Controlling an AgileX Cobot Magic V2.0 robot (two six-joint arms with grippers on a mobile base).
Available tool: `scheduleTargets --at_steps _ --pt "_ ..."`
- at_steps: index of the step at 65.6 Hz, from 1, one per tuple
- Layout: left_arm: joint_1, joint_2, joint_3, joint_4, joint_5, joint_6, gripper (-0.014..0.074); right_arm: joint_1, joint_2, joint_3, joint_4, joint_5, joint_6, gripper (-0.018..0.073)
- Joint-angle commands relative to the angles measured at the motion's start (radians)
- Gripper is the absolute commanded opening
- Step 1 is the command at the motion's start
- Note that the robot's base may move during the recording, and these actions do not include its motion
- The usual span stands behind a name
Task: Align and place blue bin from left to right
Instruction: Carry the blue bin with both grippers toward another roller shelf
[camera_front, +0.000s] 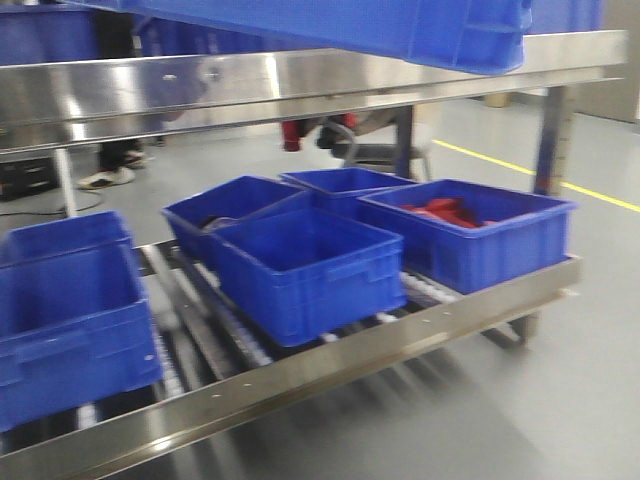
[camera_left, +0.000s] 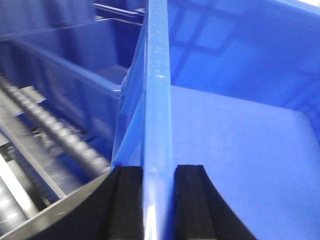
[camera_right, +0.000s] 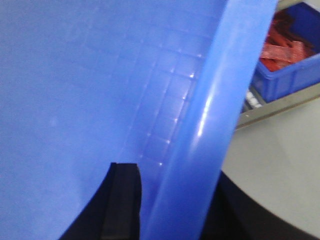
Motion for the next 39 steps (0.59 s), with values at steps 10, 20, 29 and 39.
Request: scheduleTargets --at_steps 10,20,29,39 --pt "-0.027 -0.016 -0.021 -0.085 -0.134 -0.012 -0.0111 0.019 -0.018 -0.014 0.091 -0.082 -0.003 -0.0153" --pt "-0.027 -0.016 -0.021 -0.085 -0.134 -0.012 -0.0111 0.019 -0.018 -0.014 0.091 -0.082 -0.003 -0.0153" --pt "-0.027 -0.016 -0.021 -0.085 -0.134 -0.012 -0.0111 0.019 -0.018 -0.014 0.091 -0.082 -0.003 -0.0153" --pt "-0.027 -0.016 -0.021 -0.085 -0.134 -0.012 -0.0111 0.019 -0.018 -0.014 0.091 -0.082 -0.003 -0.0153"
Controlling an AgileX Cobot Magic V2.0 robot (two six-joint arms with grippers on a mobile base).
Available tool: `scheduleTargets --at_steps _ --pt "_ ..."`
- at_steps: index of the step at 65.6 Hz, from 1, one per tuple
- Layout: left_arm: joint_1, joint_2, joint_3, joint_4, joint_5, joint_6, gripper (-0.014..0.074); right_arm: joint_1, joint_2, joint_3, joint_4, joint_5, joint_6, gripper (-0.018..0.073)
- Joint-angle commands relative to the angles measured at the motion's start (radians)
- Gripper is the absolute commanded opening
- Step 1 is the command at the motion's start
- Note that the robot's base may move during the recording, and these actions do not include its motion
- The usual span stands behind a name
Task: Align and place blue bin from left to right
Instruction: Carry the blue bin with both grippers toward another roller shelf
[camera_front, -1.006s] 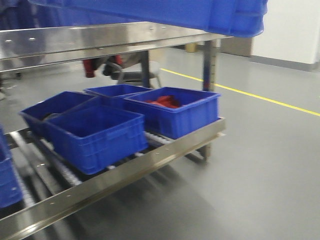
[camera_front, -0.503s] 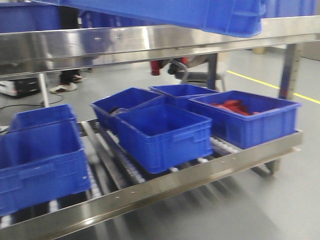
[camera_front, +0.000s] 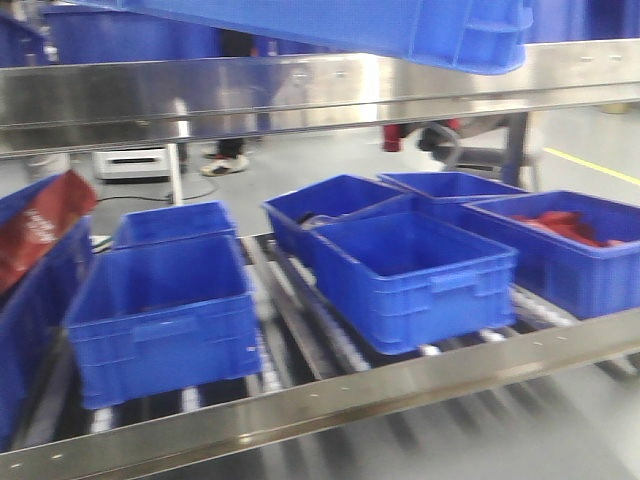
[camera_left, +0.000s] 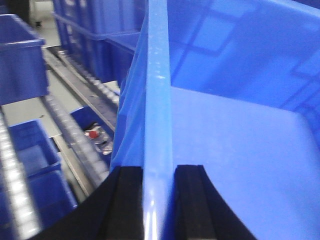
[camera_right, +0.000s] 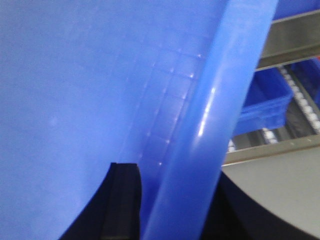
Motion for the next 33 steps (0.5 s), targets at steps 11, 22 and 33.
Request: scheduleTargets --at_steps 11,22,33 --pt "-0.027 -0.016 -0.021 -0.08 -0.131 -0.012 -0.0111 0.019 -0.018 -0.014 0.091 -0.084 -0.003 -0.0153" --pt "-0.027 -0.016 -0.021 -0.08 -0.131 -0.012 -0.0111 0.019 -0.018 -0.014 0.091 -0.084 -0.003 -0.0153" --pt "-0.027 -0.016 -0.021 -0.08 -0.131 -0.012 -0.0111 0.019 -0.018 -0.014 0.091 -0.084 -0.003 -0.0153"
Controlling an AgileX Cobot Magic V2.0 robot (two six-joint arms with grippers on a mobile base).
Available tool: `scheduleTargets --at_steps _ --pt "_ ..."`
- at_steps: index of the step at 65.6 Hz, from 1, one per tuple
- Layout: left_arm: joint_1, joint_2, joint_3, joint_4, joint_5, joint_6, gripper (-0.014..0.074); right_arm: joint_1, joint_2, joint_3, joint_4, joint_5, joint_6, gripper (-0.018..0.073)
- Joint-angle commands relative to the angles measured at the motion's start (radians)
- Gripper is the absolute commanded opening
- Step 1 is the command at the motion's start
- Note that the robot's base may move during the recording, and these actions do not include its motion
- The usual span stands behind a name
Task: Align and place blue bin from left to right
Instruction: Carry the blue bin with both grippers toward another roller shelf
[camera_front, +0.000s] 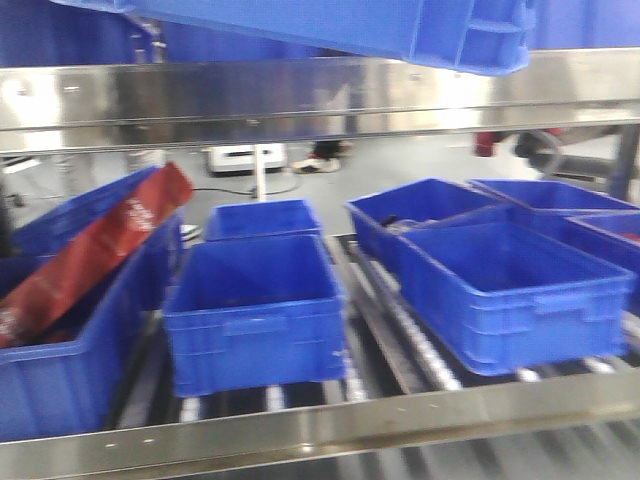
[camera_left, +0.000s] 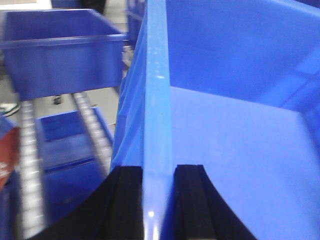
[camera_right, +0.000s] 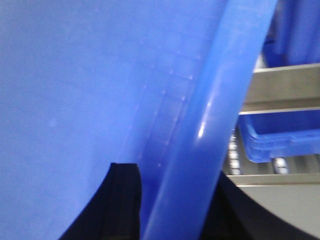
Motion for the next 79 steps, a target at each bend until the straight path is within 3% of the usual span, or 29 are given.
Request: scheduleTargets --at_steps 1,79 --pt "-0.027 -0.016 -0.021 -0.08 -0.158 -0.01 -0.0111 0.019 -0.018 -0.016 0.091 -0.099 -0.005 -0.0153" --pt "-0.027 -0.016 -0.021 -0.069 -0.158 -0.01 -0.0111 0.019 -0.018 -0.016 0.091 -0.099 -0.005 -0.0153"
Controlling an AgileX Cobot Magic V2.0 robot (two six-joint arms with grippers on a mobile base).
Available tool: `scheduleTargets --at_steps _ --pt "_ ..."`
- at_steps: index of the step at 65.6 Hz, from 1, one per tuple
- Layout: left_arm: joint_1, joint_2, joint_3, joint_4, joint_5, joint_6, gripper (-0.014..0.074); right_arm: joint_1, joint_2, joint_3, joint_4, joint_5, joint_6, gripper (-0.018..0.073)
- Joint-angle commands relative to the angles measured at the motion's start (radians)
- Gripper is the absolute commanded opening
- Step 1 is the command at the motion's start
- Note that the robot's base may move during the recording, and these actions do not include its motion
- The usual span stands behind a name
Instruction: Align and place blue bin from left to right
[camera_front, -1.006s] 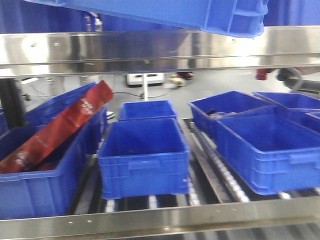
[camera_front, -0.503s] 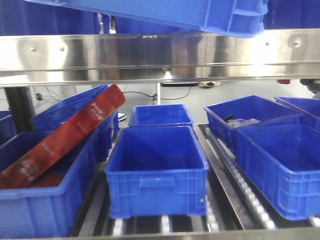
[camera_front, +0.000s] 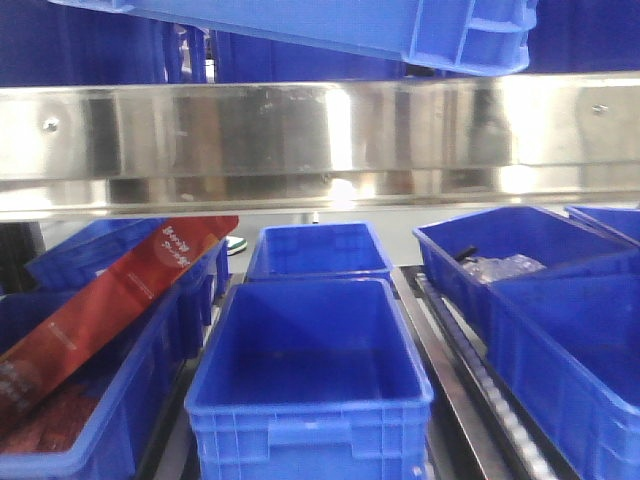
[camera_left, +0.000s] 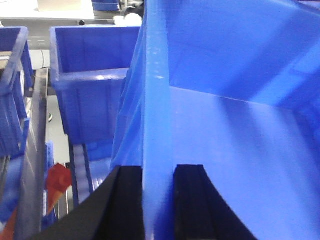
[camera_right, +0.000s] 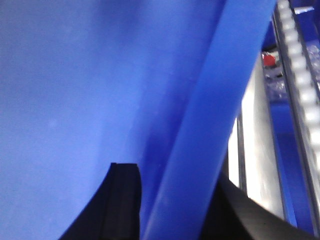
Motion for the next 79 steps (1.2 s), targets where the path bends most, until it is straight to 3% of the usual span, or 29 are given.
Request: scheduleTargets --at_steps 1,79 --pt "-0.027 -0.016 -0.019 -0.071 -0.158 -0.01 -0.0111 0.019 -0.018 -0.016 0.089 -0.099 -0.005 -0.0153" --pt "-0.027 -0.016 -0.019 -0.071 -0.158 -0.01 -0.0111 0.019 -0.018 -0.016 0.089 -0.099 -0.005 -0.0153"
